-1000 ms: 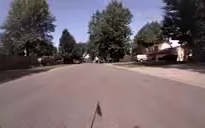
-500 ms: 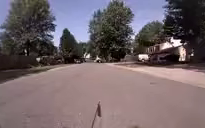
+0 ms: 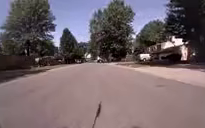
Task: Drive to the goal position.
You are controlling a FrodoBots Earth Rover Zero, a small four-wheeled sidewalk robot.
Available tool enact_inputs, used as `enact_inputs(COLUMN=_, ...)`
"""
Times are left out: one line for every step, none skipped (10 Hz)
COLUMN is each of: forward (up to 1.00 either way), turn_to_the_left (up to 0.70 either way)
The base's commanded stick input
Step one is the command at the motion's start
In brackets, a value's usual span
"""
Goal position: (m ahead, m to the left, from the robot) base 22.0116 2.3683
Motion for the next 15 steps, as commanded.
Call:
enact_inputs(forward=0.69, turn_to_the_left=0.03)
enact_inputs(forward=0.69, turn_to_the_left=0.03)
enact_inputs(forward=0.69, turn_to_the_left=0.03)
enact_inputs(forward=0.69, turn_to_the_left=0.03)
enact_inputs(forward=0.69, turn_to_the_left=0.03)
enact_inputs(forward=0.69, turn_to_the_left=0.03)
enact_inputs(forward=0.69, turn_to_the_left=0.03)
enact_inputs(forward=0.69, turn_to_the_left=0.03)
enact_inputs(forward=0.69, turn_to_the_left=0.03)
enact_inputs(forward=0.69, turn_to_the_left=0.03)
enact_inputs(forward=0.69, turn_to_the_left=0.03)
enact_inputs(forward=0.69, turn_to_the_left=0.03)
enact_inputs(forward=0.69, turn_to_the_left=0.03)
enact_inputs(forward=0.69, turn_to_the_left=0.03)
enact_inputs(forward=0.69, turn_to_the_left=-0.31)
